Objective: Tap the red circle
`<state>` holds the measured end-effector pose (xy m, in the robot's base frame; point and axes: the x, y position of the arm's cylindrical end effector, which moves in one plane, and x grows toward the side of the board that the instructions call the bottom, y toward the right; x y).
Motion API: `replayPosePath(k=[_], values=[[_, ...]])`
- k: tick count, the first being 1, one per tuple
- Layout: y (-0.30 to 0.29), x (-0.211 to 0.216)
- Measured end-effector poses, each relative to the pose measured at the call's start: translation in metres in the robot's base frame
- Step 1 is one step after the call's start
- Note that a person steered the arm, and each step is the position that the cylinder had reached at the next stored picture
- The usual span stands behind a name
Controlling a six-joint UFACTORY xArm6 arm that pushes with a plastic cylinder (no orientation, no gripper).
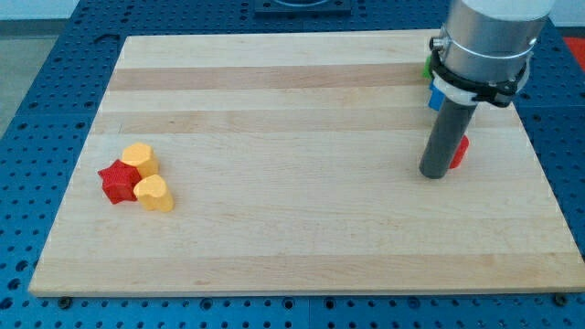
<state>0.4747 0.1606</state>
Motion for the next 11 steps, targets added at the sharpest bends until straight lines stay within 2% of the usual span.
replayPosePath(k=[2,3,5,11], values=[[0.012,-0.011],[0.016,0.013],[0.030,0.023],[0.030,-0.001]])
